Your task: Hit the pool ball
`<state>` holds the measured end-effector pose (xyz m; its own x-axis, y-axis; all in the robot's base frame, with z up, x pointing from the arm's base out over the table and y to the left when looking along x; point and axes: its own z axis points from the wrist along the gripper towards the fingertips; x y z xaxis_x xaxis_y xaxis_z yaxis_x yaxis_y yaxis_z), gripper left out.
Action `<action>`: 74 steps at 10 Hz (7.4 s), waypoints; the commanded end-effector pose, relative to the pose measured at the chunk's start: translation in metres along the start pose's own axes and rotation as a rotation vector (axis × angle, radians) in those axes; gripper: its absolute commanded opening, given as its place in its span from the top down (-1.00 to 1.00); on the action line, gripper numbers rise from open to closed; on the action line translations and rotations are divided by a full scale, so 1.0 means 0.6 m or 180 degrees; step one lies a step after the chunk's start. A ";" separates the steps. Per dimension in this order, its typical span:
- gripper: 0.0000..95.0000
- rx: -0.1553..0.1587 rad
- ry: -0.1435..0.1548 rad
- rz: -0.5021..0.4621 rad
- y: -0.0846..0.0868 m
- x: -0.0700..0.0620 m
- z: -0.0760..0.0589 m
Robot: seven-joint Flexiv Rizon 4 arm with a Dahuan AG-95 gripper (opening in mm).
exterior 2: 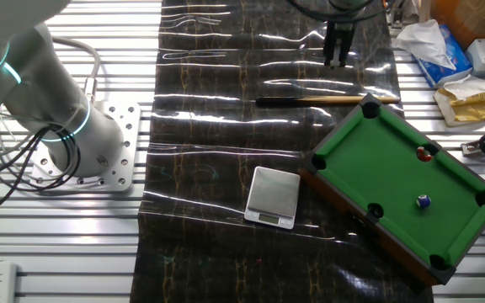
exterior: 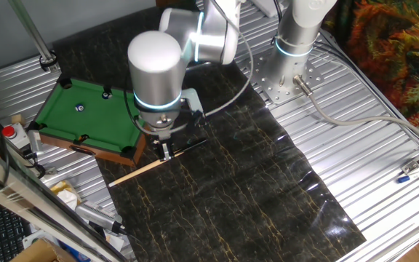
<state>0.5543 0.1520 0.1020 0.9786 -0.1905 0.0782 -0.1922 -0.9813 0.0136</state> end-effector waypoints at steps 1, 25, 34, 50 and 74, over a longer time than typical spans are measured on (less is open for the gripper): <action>1.00 -0.0211 0.0091 -0.0144 -0.001 0.002 0.004; 0.60 0.0069 0.0089 -0.0282 0.030 -0.005 0.062; 0.20 0.0125 0.0107 -0.0304 0.048 -0.019 0.112; 1.00 0.0343 0.0018 -0.0118 0.043 -0.029 0.143; 1.00 -0.0249 0.0403 0.1796 0.002 0.029 -0.031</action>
<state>0.5631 0.1499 0.1141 0.8075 -0.5598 0.1860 -0.5742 -0.8181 0.0303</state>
